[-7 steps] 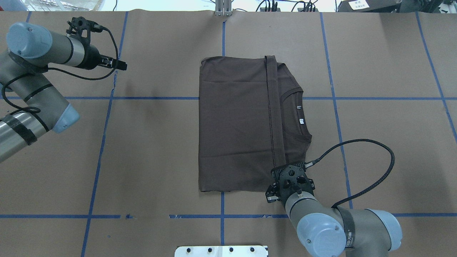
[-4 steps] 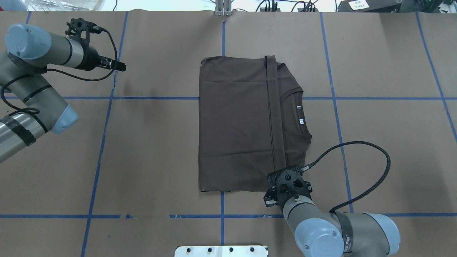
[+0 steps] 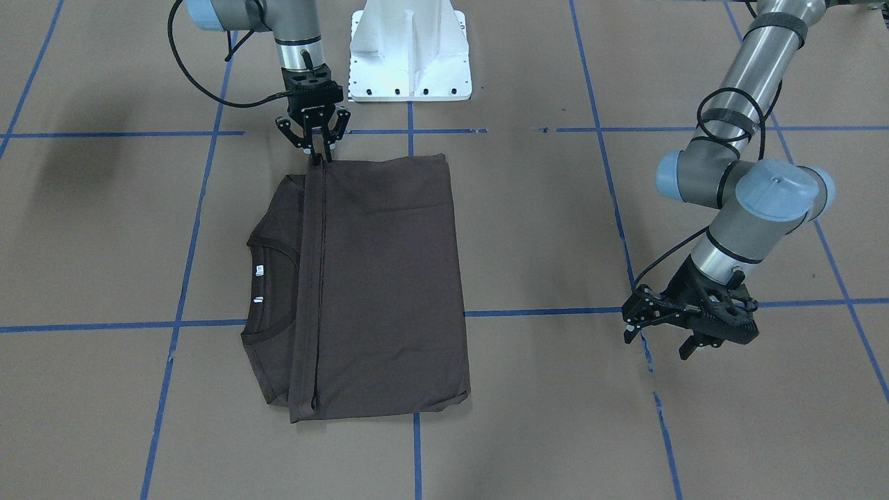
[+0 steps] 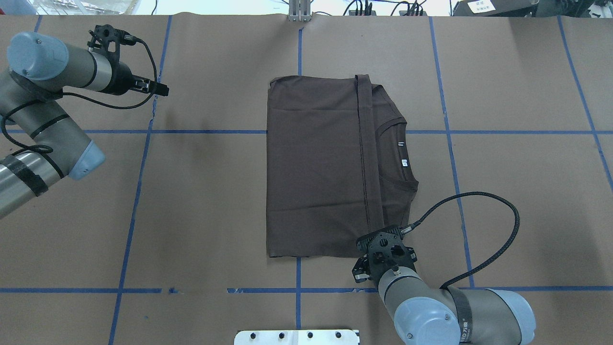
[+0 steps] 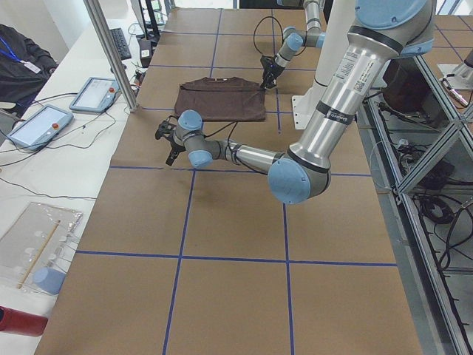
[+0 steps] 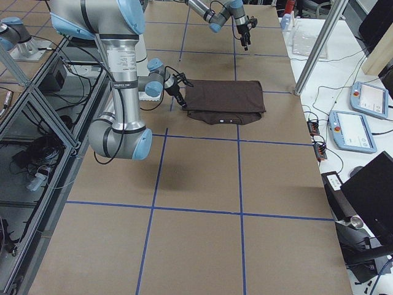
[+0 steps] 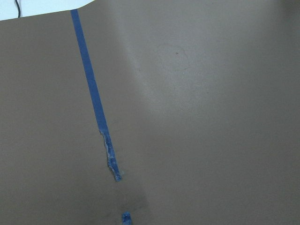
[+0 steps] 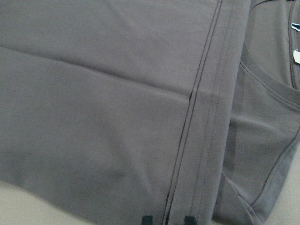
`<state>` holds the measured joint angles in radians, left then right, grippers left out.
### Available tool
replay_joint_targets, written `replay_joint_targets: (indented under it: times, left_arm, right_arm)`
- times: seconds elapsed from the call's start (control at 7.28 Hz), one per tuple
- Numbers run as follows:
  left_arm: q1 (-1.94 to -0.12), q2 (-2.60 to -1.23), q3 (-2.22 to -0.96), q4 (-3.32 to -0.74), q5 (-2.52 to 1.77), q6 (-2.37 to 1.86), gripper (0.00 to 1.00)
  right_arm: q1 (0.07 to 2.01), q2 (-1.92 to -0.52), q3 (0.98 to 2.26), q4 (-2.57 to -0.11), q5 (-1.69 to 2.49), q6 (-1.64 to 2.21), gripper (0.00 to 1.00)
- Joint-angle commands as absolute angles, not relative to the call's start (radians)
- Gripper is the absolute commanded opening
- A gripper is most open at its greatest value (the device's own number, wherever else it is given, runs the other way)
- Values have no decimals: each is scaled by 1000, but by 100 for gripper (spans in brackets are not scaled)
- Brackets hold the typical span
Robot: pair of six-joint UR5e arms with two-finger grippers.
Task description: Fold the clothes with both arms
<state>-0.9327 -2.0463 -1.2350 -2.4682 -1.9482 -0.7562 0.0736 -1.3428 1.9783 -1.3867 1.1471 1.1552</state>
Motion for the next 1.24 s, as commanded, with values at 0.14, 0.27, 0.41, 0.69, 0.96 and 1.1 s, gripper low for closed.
replay_joint_targets:
  times: [0.14,0.27,0.41,0.69,0.96,1.1]
  left_arm:
    - [-933,-2046,-1233,-2468,-1947,-756,100]
    - [-933,-2046,-1233,-2468,-1947,-756,100]
    - [-933,-2046,-1235,-2468,-1947,-756,100]
    - [-933,-2046,-1235,-2468,-1947,-756,100]
    - [-933,-2046,-1236,-2468,-1947,-758,100]
    - [-933,-2046,-1236,-2468,-1947,-758,100]
  right_arm:
    - [83,-1345,1989,-1387,1146,1149,33]
    - [84,-1347,1994,-1387,1144,1146,31]
    - [84,-1345,1996,-1387,1141,1146,20]
    - [84,-1347,1997,-1385,1135,1149,0]
    - [84,-1347,2008,-1385,1135,1161,0]
    - [86,-1344,2017,-1387,1138,1161,0]
